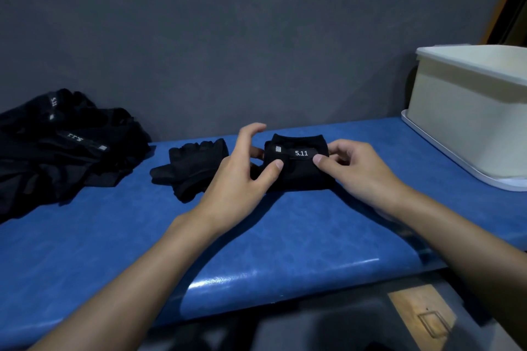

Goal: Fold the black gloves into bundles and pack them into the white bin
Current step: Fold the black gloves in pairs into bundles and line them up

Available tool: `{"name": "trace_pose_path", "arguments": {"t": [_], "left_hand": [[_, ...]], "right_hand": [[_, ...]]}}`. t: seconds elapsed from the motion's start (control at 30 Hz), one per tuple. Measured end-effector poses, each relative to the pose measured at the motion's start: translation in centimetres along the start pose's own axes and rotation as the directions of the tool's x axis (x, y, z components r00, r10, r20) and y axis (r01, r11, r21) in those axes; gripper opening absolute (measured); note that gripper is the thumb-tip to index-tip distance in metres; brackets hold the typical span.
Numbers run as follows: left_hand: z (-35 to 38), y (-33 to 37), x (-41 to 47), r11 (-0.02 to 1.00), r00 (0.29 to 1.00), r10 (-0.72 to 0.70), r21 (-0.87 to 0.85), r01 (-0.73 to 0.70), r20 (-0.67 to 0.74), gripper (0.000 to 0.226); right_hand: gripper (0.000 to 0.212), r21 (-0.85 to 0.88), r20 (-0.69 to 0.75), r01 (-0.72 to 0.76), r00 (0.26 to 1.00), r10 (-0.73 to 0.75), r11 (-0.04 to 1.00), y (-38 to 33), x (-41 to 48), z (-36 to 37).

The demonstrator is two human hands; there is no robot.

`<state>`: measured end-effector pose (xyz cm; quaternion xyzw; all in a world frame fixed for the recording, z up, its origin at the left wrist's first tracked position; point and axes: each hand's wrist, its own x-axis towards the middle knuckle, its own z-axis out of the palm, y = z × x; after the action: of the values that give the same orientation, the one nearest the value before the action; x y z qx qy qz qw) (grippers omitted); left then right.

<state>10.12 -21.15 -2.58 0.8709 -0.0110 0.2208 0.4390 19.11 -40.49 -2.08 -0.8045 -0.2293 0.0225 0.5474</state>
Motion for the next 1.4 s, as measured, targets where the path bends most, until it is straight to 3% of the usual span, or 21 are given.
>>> {"name": "trace_pose_path", "arguments": {"t": [0.37, 0.5, 0.67, 0.87, 1.17, 1.4], "left_hand": [[0.3, -0.4, 0.1, 0.993, 0.999, 0.04, 0.111, -0.044, 0.031, 0.038], [0.4, -0.9, 0.2, 0.979, 0.998, 0.05, 0.195, -0.059, 0.049, 0.026], [0.5, -0.9, 0.1, 0.977, 0.995, 0.063, 0.2, -0.077, 0.073, 0.026], [0.5, -0.7, 0.3, 0.986, 0.994, 0.048, 0.153, -0.063, 0.095, 0.047], [1.3, 0.4, 1.3, 0.973, 0.982, 0.034, 0.22, -0.075, 0.185, 0.035], [5.3, 1.7, 4.6, 0.96, 0.973, 0.047, 0.26, -0.106, 0.226, 0.038]], "right_hand": [[0.018, -0.264, -0.087, 0.027, 0.995, -0.052, 0.964, 0.6, 1.6, 0.8], [0.038, -0.285, -0.08, 0.035, 0.995, -0.06, 0.958, 0.7, 1.3, 1.0], [0.068, -0.338, 0.122, 0.137, 0.987, -0.101, 0.931, 0.7, 0.5, 0.3], [0.056, -0.441, 0.148, 0.217, 0.975, -0.168, 0.871, 1.2, 0.3, -0.3], [0.061, -0.507, 0.175, 0.176, 0.98, -0.099, 0.844, 1.8, 0.8, -2.7], [0.064, -0.547, 0.078, 0.09, 0.995, -0.057, 0.832, 3.3, 0.8, -6.5]]}}
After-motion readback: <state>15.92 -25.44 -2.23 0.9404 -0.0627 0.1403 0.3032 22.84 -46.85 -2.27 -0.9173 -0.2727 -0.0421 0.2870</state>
